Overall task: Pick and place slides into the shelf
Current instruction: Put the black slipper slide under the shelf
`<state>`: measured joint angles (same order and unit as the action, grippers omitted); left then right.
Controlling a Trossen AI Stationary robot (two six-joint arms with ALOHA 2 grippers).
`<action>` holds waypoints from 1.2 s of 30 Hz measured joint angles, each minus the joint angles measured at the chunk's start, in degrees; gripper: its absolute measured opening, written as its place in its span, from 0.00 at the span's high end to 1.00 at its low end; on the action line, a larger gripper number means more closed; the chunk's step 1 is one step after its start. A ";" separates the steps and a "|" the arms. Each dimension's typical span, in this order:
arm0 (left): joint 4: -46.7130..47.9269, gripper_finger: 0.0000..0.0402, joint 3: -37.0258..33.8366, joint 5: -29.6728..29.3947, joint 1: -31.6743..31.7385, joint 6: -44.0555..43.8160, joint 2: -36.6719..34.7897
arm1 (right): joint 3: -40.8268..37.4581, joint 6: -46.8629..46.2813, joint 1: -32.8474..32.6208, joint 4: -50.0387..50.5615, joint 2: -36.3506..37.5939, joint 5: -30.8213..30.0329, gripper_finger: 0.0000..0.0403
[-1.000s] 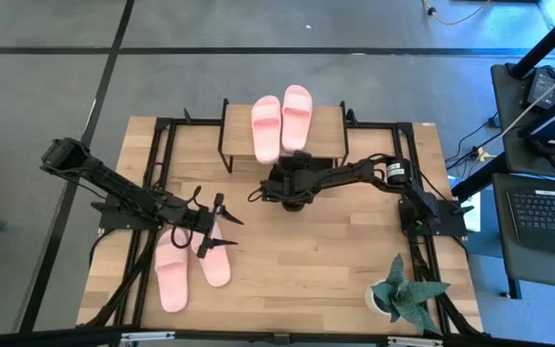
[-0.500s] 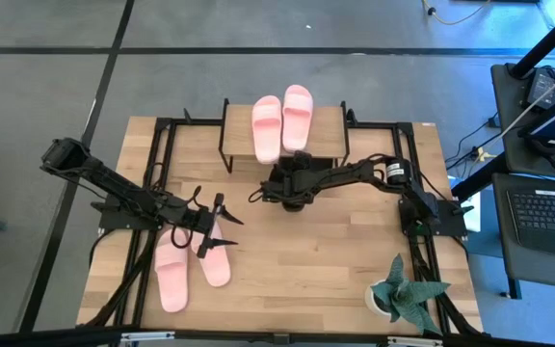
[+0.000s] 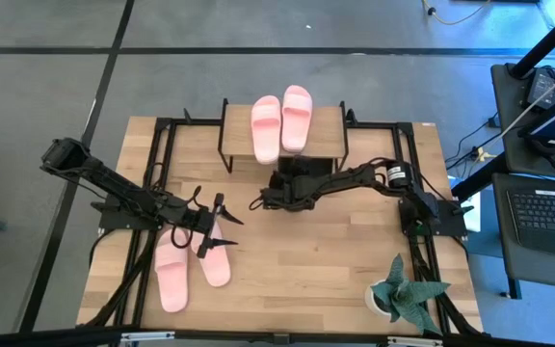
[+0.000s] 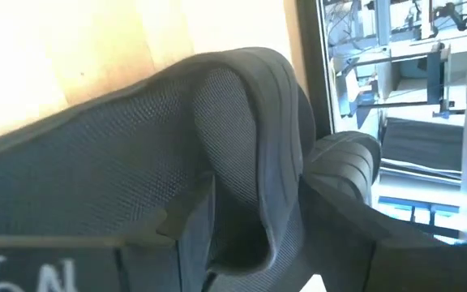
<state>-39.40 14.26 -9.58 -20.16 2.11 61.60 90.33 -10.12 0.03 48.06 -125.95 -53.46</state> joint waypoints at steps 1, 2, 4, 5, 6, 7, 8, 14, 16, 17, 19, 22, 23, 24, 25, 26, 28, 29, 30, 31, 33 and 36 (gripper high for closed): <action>0.02 0.35 0.00 0.00 0.00 0.00 0.00 | 0.54 -0.05 -0.23 0.42 0.00 0.49 0.55; 0.01 0.35 0.00 0.00 0.00 0.00 0.00 | 0.96 -0.07 -0.50 0.68 0.05 0.97 0.55; 0.01 0.35 0.00 0.00 -0.01 0.00 0.00 | 1.84 -0.08 -1.07 1.38 0.13 1.12 0.55; 0.00 0.35 0.00 0.00 0.00 0.00 0.00 | 2.40 -0.10 -1.33 1.99 0.13 1.18 0.55; 0.00 0.35 0.00 0.00 0.00 0.00 0.00 | 3.07 -0.10 -1.62 2.72 0.13 1.23 0.55; 0.02 0.35 0.00 0.00 -0.02 0.00 0.00 | 3.86 -0.12 -1.94 3.47 0.13 1.21 0.55; 0.00 0.35 0.00 0.00 0.00 0.00 0.00 | 4.60 -0.18 -2.27 4.14 0.15 1.20 0.55; 0.14 0.35 0.00 0.00 0.00 -0.07 0.00 | 9.39 -2.89 -4.79 10.98 0.17 5.33 0.55; 0.66 0.35 0.00 0.00 0.00 -0.07 0.00 | 11.44 -4.66 -6.04 14.91 0.17 10.48 0.55; 0.91 0.35 0.00 0.00 -0.02 -0.09 0.00 | 12.37 -5.02 -6.81 16.68 0.17 12.20 0.55; 1.06 0.35 0.00 0.00 -0.01 -0.09 0.00 | 14.14 -5.44 -8.50 19.06 0.17 13.59 0.55; 1.05 0.35 0.00 0.00 0.00 -0.13 0.00 | 16.87 -6.14 -11.12 23.90 0.20 13.93 0.55; 1.05 0.35 0.00 0.00 0.00 -0.21 0.00 | 17.91 -6.21 -11.85 25.58 0.20 14.87 0.55; 1.05 0.35 0.00 0.00 -0.02 -0.26 0.00 | 18.98 -6.20 -12.57 27.17 0.24 16.60 0.55; 1.05 0.35 0.00 0.00 0.00 -0.26 0.00 | 20.10 -6.07 -13.17 28.78 0.26 19.31 0.55; 1.05 0.35 0.00 0.00 -0.01 -0.30 0.00 | 21.22 -5.77 -13.68 30.26 0.26 22.30 0.55; 1.07 0.35 0.00 0.00 0.00 -0.50 0.00 | 22.96 -3.52 -14.54 31.29 0.26 28.02 0.55; 1.08 0.35 0.00 0.00 0.00 -0.52 0.00 | 23.54 -1.82 -14.87 31.24 0.28 30.58 0.55; 1.13 0.35 0.00 0.00 0.00 -0.52 0.00 | 24.05 -0.13 -15.13 31.20 0.28 33.00 0.55; 1.23 0.35 0.00 0.00 0.00 -0.55 0.00 | 24.40 1.29 -15.37 30.94 0.28 35.27 0.55; 1.29 0.35 0.00 0.00 -0.03 -0.59 0.00 | 24.67 3.80 -15.47 29.44 0.28 39.52 0.55; 1.29 0.35 0.00 -0.02 -0.38 -0.66 0.00 | 24.67 6.43 -15.38 27.56 0.28 44.32 0.55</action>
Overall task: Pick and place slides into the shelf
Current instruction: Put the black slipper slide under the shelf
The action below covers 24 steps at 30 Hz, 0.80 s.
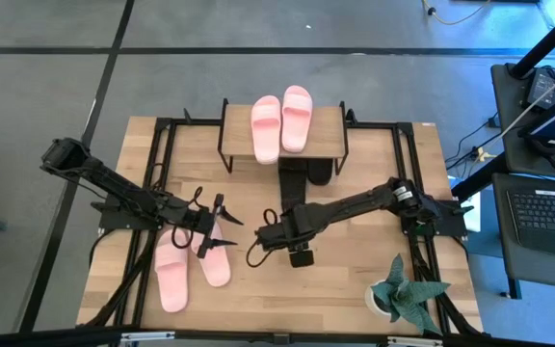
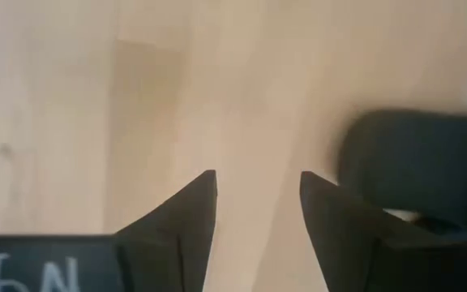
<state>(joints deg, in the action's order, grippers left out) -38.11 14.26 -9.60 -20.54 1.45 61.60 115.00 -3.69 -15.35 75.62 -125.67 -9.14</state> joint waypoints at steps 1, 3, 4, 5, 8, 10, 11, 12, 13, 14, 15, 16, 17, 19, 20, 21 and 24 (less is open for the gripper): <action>0.00 0.35 0.00 0.03 -0.18 0.02 0.00 | 0.00 0.65 0.01 -0.54 0.00 0.23 0.55; 0.00 0.35 0.00 0.02 -0.59 0.07 0.00 | 0.00 1.02 0.20 -0.99 0.00 0.27 0.55; 0.00 0.35 0.00 0.03 -0.75 0.04 0.00 | 0.00 1.05 0.32 -1.01 0.00 0.27 0.55; 0.00 0.35 0.00 0.02 -0.99 0.04 0.00 | 0.00 1.06 0.47 -1.12 0.00 0.34 0.55; 0.00 0.35 0.00 0.02 -1.70 0.03 0.00 | -0.89 2.04 0.99 -2.45 0.08 0.47 0.55; 0.02 0.35 0.00 0.04 -2.27 0.02 0.00 | -3.05 2.78 1.63 -4.80 0.29 1.90 0.55; 0.02 0.35 0.00 0.04 -2.56 0.02 0.00 | -4.45 2.83 2.01 -5.77 0.50 2.75 0.55; 0.04 0.35 0.00 0.04 -2.91 0.02 0.00 | -5.84 2.88 2.44 -6.81 0.80 3.31 0.55; 0.15 0.35 0.01 0.04 -3.24 0.02 0.00 | -7.35 2.86 2.86 -7.77 1.41 3.44 0.55; 0.17 0.35 0.01 0.03 -3.56 0.08 0.00 | -8.68 2.77 3.34 -8.21 1.91 3.40 0.55; 0.12 0.35 0.01 0.03 -3.83 0.24 0.00 | -10.07 2.81 3.82 -9.37 2.50 3.40 0.55; 0.11 0.35 0.02 0.04 -3.94 0.46 0.00 | -11.61 2.90 4.28 -10.96 3.33 3.42 0.55; 0.13 0.35 0.02 0.06 -4.02 0.59 -0.02 | -13.13 3.01 4.79 -12.48 4.03 3.66 0.55; 0.07 0.35 0.02 0.04 -3.93 0.59 0.00 | -16.92 3.89 5.89 -16.26 5.90 5.74 0.55; 0.09 0.35 0.02 0.02 -3.88 0.59 0.00 | -18.91 4.14 6.41 -18.09 6.83 7.01 0.55; 0.05 0.35 0.02 0.04 -3.88 0.58 -0.01 | -20.84 4.44 6.98 -20.22 7.94 8.17 0.55; 0.04 0.35 0.02 0.04 -3.88 0.58 -0.02 | -25.59 4.86 8.77 -23.98 10.47 11.06 0.55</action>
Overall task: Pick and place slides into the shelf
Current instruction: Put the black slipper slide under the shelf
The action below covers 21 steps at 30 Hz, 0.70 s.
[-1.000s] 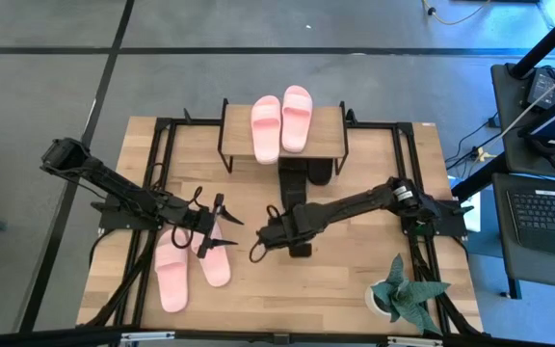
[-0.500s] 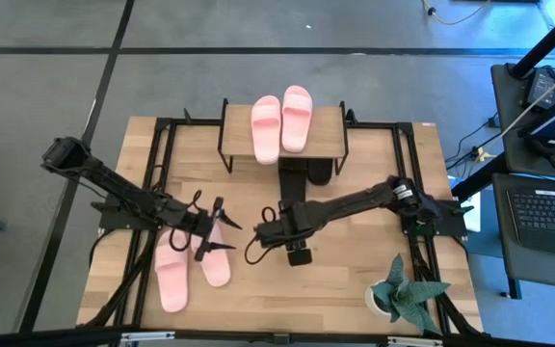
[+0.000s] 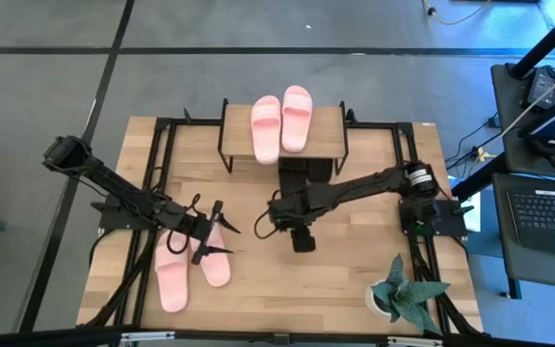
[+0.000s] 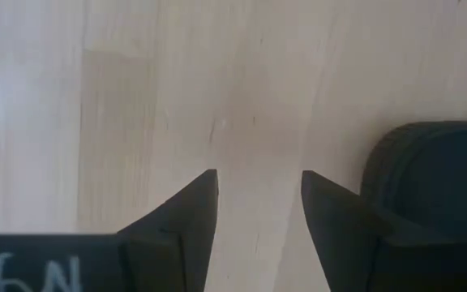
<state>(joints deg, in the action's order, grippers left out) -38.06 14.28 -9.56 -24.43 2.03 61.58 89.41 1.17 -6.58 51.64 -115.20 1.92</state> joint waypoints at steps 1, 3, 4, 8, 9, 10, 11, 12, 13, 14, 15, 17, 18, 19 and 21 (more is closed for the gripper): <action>0.00 0.35 0.00 -0.01 0.00 0.01 0.00 | -1.05 0.01 0.59 -0.18 0.52 0.71 0.55; -0.02 0.35 0.00 0.00 0.00 0.01 0.00 | -2.86 0.05 1.89 -1.20 1.43 1.64 0.55; -0.04 0.35 0.00 -0.02 0.00 0.01 0.00 | -3.64 0.25 2.53 -1.57 1.59 2.07 0.55; -0.05 0.35 0.00 -0.16 0.02 0.03 0.00 | -6.34 1.07 4.88 -6.03 1.73 4.49 0.55; -0.07 0.35 0.00 -0.30 0.02 0.03 0.00 | -6.92 1.25 5.37 -6.90 1.73 5.06 0.55; -0.05 0.35 0.00 -0.39 0.02 0.03 0.00 | -7.41 1.54 5.88 -7.32 1.73 5.72 0.55; -0.07 0.35 0.00 -0.39 0.02 0.03 0.00 | -7.75 1.80 6.28 -7.37 1.73 6.08 0.55; -0.04 0.35 0.00 -0.39 0.02 0.03 0.00 | -8.04 1.93 6.60 -7.39 1.73 6.19 0.55; -0.04 0.35 0.00 -0.39 0.02 0.03 0.00 | -8.16 1.96 6.83 -7.49 1.73 6.22 0.55; -0.04 0.35 0.00 -0.39 0.02 0.03 0.00 | -8.22 1.97 7.03 -7.56 1.73 6.24 0.55; -0.06 0.35 0.00 -0.39 0.02 0.05 0.00 | -8.22 2.09 7.18 -7.56 1.73 6.29 0.55; -0.04 0.35 0.00 -0.39 0.02 0.06 0.00 | -8.24 2.15 7.29 -8.11 1.73 6.52 0.55; -0.04 0.35 0.00 -0.39 0.02 0.06 0.00 | -8.24 2.17 7.31 -8.46 1.73 6.71 0.55; -0.04 0.35 0.00 -0.39 0.02 0.06 0.00 | -8.24 2.18 7.34 -8.64 1.73 7.05 0.55; -0.04 0.35 0.00 -0.39 0.02 0.06 0.00 | -8.24 2.12 7.34 -8.68 1.73 8.95 0.55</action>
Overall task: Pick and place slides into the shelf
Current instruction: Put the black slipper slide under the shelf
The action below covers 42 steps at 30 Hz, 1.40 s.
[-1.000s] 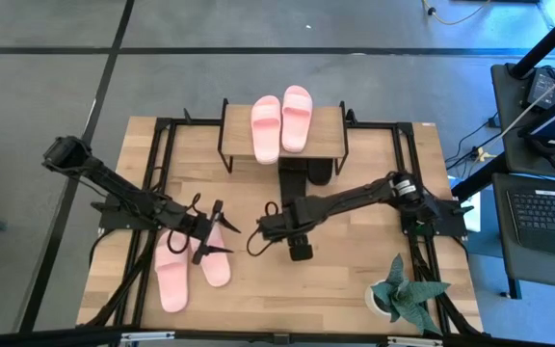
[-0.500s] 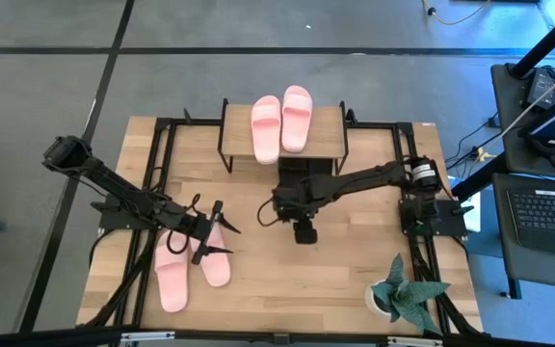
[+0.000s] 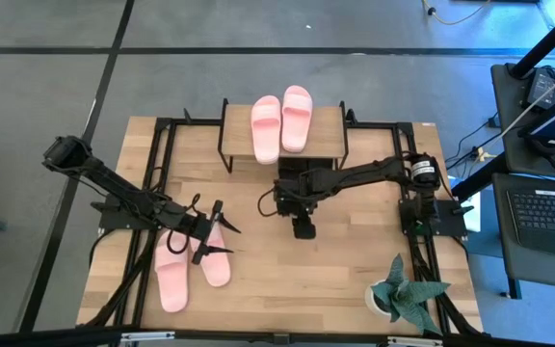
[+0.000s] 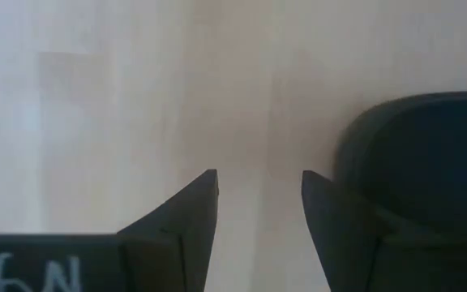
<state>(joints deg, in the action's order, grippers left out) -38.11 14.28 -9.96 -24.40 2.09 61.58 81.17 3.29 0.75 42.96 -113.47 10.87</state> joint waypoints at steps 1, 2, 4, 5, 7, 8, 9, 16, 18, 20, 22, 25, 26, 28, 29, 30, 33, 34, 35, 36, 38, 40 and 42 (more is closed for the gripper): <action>0.00 0.35 0.00 0.00 0.00 0.00 0.00 | 0.00 -0.02 0.00 0.02 0.00 1.72 0.55; 0.00 0.35 0.00 0.00 0.00 0.02 0.00 | 0.00 0.06 0.00 0.00 0.00 3.44 0.55; 0.00 0.35 0.00 0.00 0.00 0.02 0.00 | 0.00 0.23 -0.04 -0.55 0.00 4.26 0.55; 0.00 0.35 0.00 0.00 0.00 0.02 0.00 | 0.00 0.22 -0.04 -0.87 0.00 4.30 0.55; 0.00 0.35 0.00 0.00 0.00 0.02 0.00 | 0.00 0.26 -0.04 -1.57 0.00 4.29 0.55; 0.00 0.35 0.00 0.00 0.00 0.02 0.00 | 0.00 0.29 -0.04 -1.97 0.00 4.26 0.55; 0.02 0.35 0.00 0.00 0.00 0.02 0.00 | 0.00 0.27 -0.01 -2.25 0.00 4.24 0.55; 0.02 0.35 0.00 0.00 0.00 0.02 0.00 | 0.00 0.00 0.26 -2.79 0.00 2.80 0.55; 0.02 0.35 0.00 -0.02 0.00 0.00 0.00 | 0.00 0.04 0.26 -2.94 -0.06 2.78 0.55; 0.02 0.35 0.00 -0.02 0.00 0.02 0.00 | 0.00 0.02 0.28 -3.15 -0.23 2.78 0.55; 0.02 0.35 0.00 -0.02 0.00 0.01 0.00 | 0.00 0.02 0.34 -3.18 -0.47 2.78 0.55; 0.02 0.35 0.00 -0.02 0.00 0.00 0.00 | -0.04 0.11 0.37 -3.15 -0.98 2.73 0.55; 0.02 0.35 0.00 0.00 0.00 0.02 0.00 | -0.07 0.21 0.37 -3.20 -0.98 2.73 0.55; 0.02 0.35 0.00 -0.02 0.00 0.00 0.00 | -0.04 0.25 0.43 -3.59 -0.94 2.49 0.55; 0.02 0.35 0.00 -0.02 0.00 0.02 0.00 | -0.04 0.24 0.49 -3.47 -0.95 1.81 0.55; 0.02 0.35 0.00 -0.01 0.00 0.01 0.00 | -0.04 0.22 0.59 -3.37 -0.95 0.95 0.55; 0.03 0.35 0.00 -0.01 0.00 0.00 0.00 | -0.04 0.20 1.13 -3.41 -0.94 -0.72 0.55; 0.02 0.35 0.00 -0.02 0.00 0.00 0.00 | -0.04 0.15 1.32 -3.39 -0.94 -0.76 0.55; 0.03 0.35 0.00 -0.01 0.00 0.00 0.00 | -0.04 0.13 1.50 -3.39 -0.96 -0.81 0.55; 0.02 0.35 0.00 -0.02 0.00 0.00 0.00 | -0.04 0.03 1.63 -3.41 -0.94 -0.70 0.55; 0.03 0.35 0.00 -0.02 0.00 0.00 0.00 | -0.04 -0.04 1.82 -3.39 -0.96 -0.73 0.55; 0.04 0.35 0.00 0.00 0.00 0.00 0.00 | -0.04 -0.01 1.86 -3.35 -0.98 -0.79 0.55; 0.02 0.35 0.00 -0.02 0.00 0.00 0.00 | -0.02 -0.01 1.88 -3.39 -1.19 -0.75 0.55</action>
<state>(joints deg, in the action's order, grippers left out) -38.08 14.28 -9.97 -24.40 2.09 61.58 81.14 3.28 2.63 39.57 -114.66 10.12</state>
